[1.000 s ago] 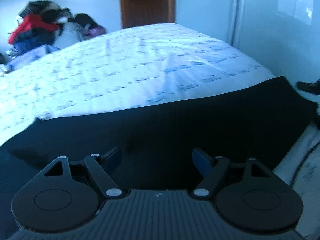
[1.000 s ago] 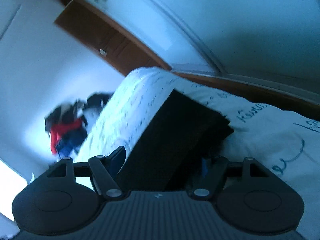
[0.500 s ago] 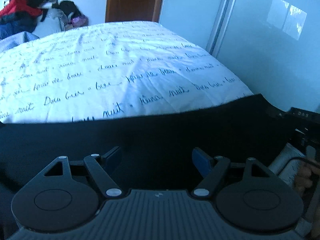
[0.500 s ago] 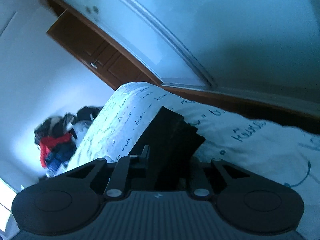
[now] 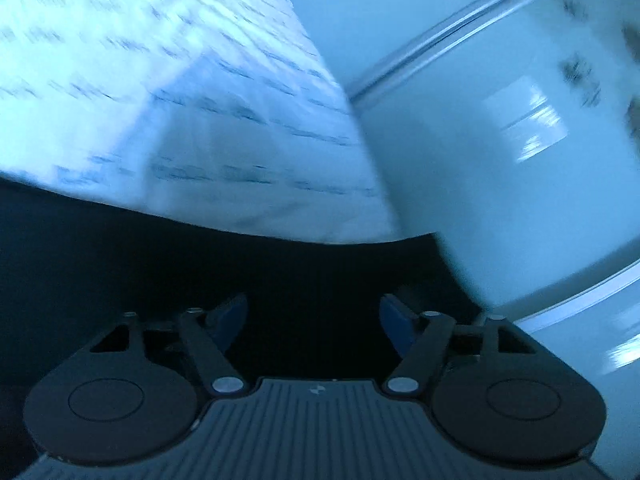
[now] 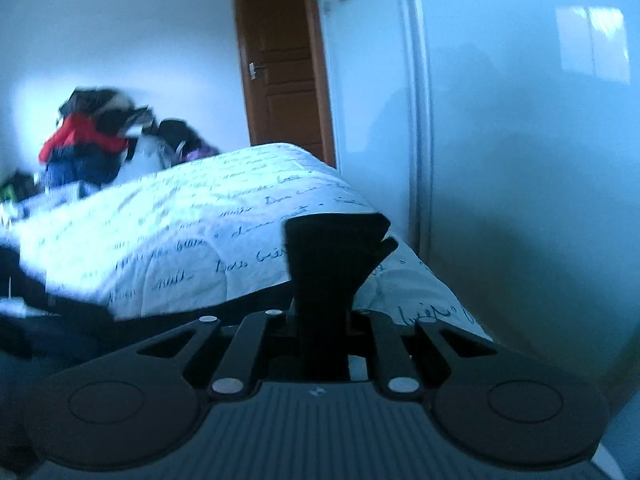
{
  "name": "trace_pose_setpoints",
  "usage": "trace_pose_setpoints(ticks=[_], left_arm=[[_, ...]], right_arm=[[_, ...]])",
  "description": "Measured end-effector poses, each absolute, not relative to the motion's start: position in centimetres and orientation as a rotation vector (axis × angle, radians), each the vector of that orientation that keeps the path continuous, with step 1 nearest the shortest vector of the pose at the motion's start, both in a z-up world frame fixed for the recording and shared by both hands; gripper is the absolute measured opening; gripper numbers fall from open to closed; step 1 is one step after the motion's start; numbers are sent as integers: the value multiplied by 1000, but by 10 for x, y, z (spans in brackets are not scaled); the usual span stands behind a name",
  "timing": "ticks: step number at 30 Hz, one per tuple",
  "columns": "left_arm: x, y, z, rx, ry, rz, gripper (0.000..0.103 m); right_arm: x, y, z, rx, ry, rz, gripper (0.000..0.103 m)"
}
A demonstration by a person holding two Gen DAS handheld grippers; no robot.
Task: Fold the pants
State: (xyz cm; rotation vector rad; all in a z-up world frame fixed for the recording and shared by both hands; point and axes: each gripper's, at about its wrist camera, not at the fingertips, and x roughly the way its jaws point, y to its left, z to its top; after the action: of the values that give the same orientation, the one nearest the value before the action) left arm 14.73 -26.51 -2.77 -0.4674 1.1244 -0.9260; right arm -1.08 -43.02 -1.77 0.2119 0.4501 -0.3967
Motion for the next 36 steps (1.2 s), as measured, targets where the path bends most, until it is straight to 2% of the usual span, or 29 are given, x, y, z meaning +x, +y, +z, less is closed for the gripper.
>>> trace_pose_setpoints(ticks=[3,13,16,18,22,24,25,28,36], left_arm=[[152,-280,-30,-582,1149,-1015,90],[171,-319,-56,-716,1271,-1027,88],[174,-320,-59,-694,1288,-1003,72],[175,-320,-64,-692,1311,-996,54],[172,-321,-69,-664,1313,-986,36],[170,-319,-67,-655,1299,-984,20],[170,-319,-66,-639,1287,-976,16],[165,-318,-61,-585,1252,-974,12],[157,-313,-53,-554,1190,-987,10]], right_arm=[[-7,-421,-18,160,466,-378,12],[-15,-380,-18,-83,478,-303,11],[-17,-362,-19,-167,474,-269,11],[-18,-356,-20,-196,472,-254,11],[-20,-350,-21,-221,474,-238,12],[-21,-350,-23,-215,493,-224,12],[-22,-350,-23,-213,502,-216,12],[-23,-347,-24,-240,513,-222,12],[-27,-335,-25,-325,535,-259,12]])
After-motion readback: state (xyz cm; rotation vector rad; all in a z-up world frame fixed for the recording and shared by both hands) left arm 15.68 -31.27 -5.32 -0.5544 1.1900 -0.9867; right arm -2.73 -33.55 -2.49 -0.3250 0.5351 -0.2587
